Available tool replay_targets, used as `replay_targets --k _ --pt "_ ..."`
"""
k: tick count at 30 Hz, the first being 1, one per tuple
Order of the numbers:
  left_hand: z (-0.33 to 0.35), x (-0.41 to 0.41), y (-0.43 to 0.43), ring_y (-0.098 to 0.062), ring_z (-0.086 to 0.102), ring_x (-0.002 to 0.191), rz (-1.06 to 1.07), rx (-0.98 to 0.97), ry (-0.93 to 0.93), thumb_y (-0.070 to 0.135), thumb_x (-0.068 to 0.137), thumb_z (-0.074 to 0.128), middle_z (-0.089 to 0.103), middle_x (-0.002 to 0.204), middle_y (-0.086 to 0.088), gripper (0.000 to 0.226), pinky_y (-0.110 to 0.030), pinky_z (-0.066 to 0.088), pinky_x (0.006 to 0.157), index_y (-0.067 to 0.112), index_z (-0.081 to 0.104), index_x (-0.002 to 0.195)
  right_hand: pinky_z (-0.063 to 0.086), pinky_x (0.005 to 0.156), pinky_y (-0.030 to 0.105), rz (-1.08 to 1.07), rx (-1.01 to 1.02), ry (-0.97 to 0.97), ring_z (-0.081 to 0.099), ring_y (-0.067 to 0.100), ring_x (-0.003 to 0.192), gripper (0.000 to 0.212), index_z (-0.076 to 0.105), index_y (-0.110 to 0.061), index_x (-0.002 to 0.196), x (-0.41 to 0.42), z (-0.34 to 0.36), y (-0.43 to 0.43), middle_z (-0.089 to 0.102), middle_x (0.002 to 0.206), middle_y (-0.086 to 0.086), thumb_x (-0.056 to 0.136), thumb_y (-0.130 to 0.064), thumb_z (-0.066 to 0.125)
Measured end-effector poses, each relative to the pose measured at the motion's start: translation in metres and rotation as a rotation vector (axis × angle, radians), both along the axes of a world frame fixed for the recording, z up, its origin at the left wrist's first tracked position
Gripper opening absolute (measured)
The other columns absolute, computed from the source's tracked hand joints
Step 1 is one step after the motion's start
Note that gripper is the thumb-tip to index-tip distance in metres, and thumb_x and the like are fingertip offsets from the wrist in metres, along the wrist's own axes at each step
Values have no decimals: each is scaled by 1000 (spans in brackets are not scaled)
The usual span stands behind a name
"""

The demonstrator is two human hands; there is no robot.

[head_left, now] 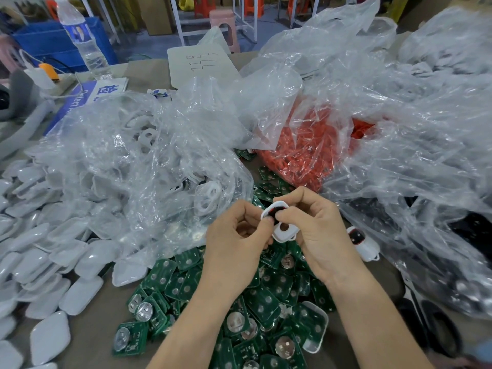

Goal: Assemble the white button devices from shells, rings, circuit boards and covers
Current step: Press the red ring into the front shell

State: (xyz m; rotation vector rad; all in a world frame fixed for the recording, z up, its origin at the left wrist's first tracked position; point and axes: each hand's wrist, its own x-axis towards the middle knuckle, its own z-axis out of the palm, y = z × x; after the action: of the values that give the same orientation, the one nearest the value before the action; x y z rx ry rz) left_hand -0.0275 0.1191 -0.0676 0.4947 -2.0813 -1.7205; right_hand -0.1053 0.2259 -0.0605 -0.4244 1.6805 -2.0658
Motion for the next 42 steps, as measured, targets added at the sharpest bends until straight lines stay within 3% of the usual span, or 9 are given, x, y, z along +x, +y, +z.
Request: replay_targets --k 7,12,17,21,28,34,36,39,42 --pt "1 -1 -1 -9 63 57 -20 130 28 19 92 64 66 66 1 16 -22 55 57 19 67 76 47 60 31 14 -18 -10 54 21 66 15 69 -23 68 0 1 2 62 70 7 71 -10 64" --pt "3 -1 0 -8 62 58 -53 223 48 36 81 65 67 67 2 16 -19 53 57 21 72 81 49 54 28 52 -95 -109 56 19 61 32 67 -18 72 -1 2 4 62 70 7 86 8 56" --pt "4 -1 -1 -8 64 60 -72 248 46 37 75 67 70 71 2 17 -19 53 60 23 74 82 42 59 33 -33 -54 -49 49 21 66 30 65 -17 74 0 -1 2 55 74 12 86 9 56" --pt "5 0 -1 -10 65 63 -82 279 37 26 81 70 72 75 -2 10 -19 53 61 18 73 86 43 55 26 -3 -69 -87 51 15 61 16 64 -18 73 -2 1 2 58 70 7 75 -2 62" --pt "7 0 -2 -7 66 68 -104 279 42 8 85 71 72 78 -2 9 -15 52 65 14 73 91 41 63 36 -88 -1 24 49 18 66 14 65 -25 68 0 3 2 58 69 3 67 -11 65" --pt "4 0 -1 -17 68 73 -43 177 21 10 86 72 73 82 -6 14 -23 56 70 24 74 86 43 66 37 -104 40 74 51 17 64 10 66 -27 68 0 2 1 58 63 -2 65 -17 69" --pt "3 -1 0 -21 67 74 -11 143 15 11 86 71 72 79 -5 16 -25 56 72 27 72 83 46 66 33 -110 64 115 54 14 64 11 67 -27 68 1 1 1 61 63 -4 67 -17 70" --pt "1 -1 1 -15 66 71 32 92 15 12 86 70 69 74 1 17 -18 53 68 28 70 80 47 62 17 -117 112 202 58 7 63 17 67 -27 71 1 -1 1 66 67 -6 75 -11 73" --pt "-1 -1 4 -10 59 63 91 35 4 16 86 70 66 70 2 16 -15 45 60 28 68 76 47 64 13 -118 135 219 61 3 66 20 67 -23 75 1 -2 2 69 72 -7 81 -4 72"
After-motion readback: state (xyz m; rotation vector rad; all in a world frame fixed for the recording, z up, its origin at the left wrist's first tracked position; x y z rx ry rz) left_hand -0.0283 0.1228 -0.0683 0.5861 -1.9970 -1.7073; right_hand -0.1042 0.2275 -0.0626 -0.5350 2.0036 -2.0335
